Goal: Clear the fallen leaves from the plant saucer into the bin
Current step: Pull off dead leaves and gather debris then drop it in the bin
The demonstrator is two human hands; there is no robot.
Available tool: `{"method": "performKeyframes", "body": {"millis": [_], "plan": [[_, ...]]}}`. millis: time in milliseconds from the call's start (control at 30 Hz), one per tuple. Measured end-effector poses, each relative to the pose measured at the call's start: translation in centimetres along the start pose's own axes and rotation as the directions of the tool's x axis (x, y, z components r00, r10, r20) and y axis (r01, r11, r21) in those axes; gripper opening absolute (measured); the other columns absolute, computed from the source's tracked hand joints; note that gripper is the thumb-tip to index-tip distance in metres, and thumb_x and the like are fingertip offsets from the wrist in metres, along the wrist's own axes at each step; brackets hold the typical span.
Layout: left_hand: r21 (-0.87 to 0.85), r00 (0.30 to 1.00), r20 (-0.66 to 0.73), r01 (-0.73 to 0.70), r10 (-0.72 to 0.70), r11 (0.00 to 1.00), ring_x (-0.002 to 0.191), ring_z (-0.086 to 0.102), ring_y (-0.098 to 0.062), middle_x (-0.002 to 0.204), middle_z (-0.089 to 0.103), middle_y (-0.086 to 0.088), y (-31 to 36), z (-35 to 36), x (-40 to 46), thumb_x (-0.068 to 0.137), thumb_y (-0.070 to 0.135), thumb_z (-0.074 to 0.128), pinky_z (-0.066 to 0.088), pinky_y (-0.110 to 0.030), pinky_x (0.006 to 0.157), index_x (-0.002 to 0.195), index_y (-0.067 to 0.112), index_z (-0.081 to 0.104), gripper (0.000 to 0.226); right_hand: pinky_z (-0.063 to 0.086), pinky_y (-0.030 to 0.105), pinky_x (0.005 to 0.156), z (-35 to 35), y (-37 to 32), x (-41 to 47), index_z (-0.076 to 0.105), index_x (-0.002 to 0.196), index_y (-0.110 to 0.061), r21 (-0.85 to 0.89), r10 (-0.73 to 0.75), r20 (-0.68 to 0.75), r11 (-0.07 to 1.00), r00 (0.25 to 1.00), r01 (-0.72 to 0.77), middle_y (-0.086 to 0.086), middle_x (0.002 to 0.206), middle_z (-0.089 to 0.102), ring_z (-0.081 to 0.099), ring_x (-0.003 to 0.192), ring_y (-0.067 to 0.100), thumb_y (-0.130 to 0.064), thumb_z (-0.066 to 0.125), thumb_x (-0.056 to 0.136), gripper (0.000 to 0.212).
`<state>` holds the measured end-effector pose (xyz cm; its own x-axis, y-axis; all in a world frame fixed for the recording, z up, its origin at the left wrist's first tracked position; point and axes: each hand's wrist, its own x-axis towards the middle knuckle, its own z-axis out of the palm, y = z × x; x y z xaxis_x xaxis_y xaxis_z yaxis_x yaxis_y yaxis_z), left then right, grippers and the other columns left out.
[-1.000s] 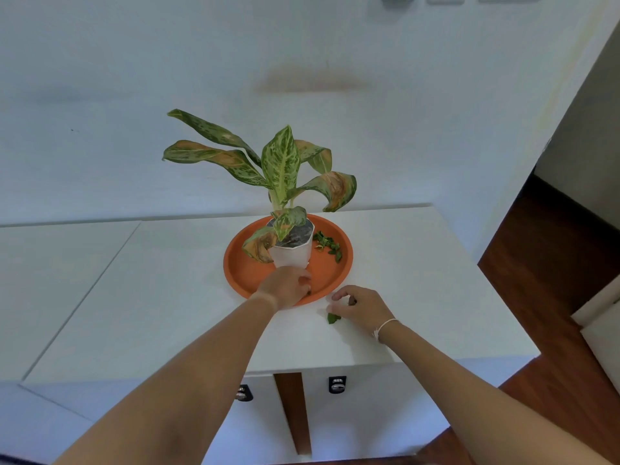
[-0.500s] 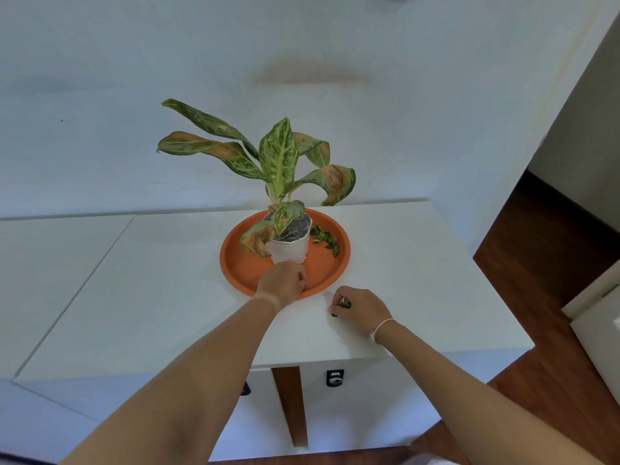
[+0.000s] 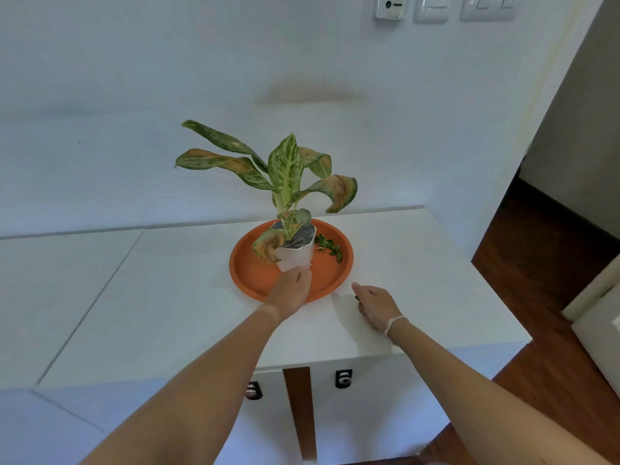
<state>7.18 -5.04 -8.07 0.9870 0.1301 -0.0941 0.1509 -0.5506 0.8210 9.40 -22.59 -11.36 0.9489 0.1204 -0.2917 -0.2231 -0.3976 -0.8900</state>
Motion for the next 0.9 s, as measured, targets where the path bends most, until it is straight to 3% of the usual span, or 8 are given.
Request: {"method": "performKeyframes", "body": {"millis": [167, 300, 400, 567, 733, 900], "plan": [[-0.366, 0.985, 0.109, 0.166, -0.135, 0.916, 0.047, 0.019, -0.009, 0.057, 0.021, 0.003, 0.4, 0.8, -0.8, 0.092, 0.016, 0.03, 0.015, -0.021, 0.043, 0.064, 0.022, 0.024, 0.029, 0.018, 0.018, 0.038, -0.7, 0.1, -1.0, 0.028, 0.061, -0.02, 0.266, 0.154, 0.041, 0.951, 0.987, -0.16, -0.001, 0.055, 0.031, 0.021, 0.044, 0.011, -0.029, 0.044, 0.095, 0.039], [-0.56, 0.953, 0.233, 0.294, -0.194, 0.775, 0.038, 0.016, -0.006, 0.05, 0.023, 0.006, 0.5, 1.5, -1.1, 0.087, 0.011, 0.031, 0.012, -0.019, 0.037, 0.062, 0.02, 0.026, 0.026, 0.018, 0.018, 0.034, -0.6, 0.8, -1.3, 0.041, 0.07, -0.016, 0.497, 0.233, 0.071, 0.835, 0.97, -0.237, -0.001, 0.056, 0.034, 0.024, 0.041, 0.01, -0.025, 0.042, 0.098, 0.029], [-0.642, 0.904, 0.362, 0.418, -0.227, 0.642, 0.037, 0.022, -0.006, 0.046, 0.032, 0.007, 0.8, 2.0, -1.2, 0.084, 0.01, 0.031, 0.016, -0.017, 0.035, 0.062, 0.017, 0.034, 0.022, 0.018, 0.017, 0.032, -0.3, 1.2, -1.8, 0.055, 0.088, -0.012, 0.599, 0.267, 0.082, 0.757, 0.96, -0.262, 0.0, 0.059, 0.036, 0.025, 0.041, 0.009, -0.015, 0.046, 0.096, 0.012], [-0.696, 0.842, 0.483, 0.536, -0.241, 0.478, 0.032, 0.028, -0.006, 0.044, 0.038, 0.005, 0.8, 2.3, -1.7, 0.083, 0.008, 0.029, 0.019, -0.015, 0.031, 0.064, 0.015, 0.036, 0.022, 0.02, 0.015, 0.03, 0.1, 1.3, -2.6, 0.058, 0.098, -0.006, 0.693, 0.281, 0.087, 0.672, 0.956, -0.26, 0.002, 0.065, 0.043, 0.026, 0.048, 0.01, -0.008, 0.049, 0.094, 0.01], [-0.683, 0.837, 0.451, 0.548, -0.31, 0.483, 0.028, 0.028, -0.005, 0.053, 0.039, 0.002, -0.3, 2.0, -1.8, 0.083, -0.001, 0.022, 0.018, -0.013, 0.028, 0.068, 0.015, 0.036, 0.026, 0.023, 0.015, 0.029, 0.5, 1.5, -2.5, 0.054, 0.114, -0.004, 0.71, 0.288, 0.035, 0.666, 0.957, -0.226, 0.004, 0.073, 0.049, 0.026, 0.051, 0.011, -0.004, 0.035, 0.098, 0.024], [-0.647, 0.826, 0.413, 0.562, -0.383, 0.516, 0.027, 0.024, -0.004, 0.058, 0.038, 0.002, -1.9, 1.0, -1.7, 0.084, -0.001, 0.023, 0.015, -0.013, 0.027, 0.069, 0.015, 0.037, 0.026, 0.018, 0.016, 0.03, 0.9, 0.8, -1.7, 0.054, 0.109, -0.01, 0.627, 0.293, 0.014, 0.742, 0.956, -0.237, 0.0, 0.065, 0.037, 0.021, 0.05, 0.011, -0.013, 0.033, 0.1, 0.023]]}}
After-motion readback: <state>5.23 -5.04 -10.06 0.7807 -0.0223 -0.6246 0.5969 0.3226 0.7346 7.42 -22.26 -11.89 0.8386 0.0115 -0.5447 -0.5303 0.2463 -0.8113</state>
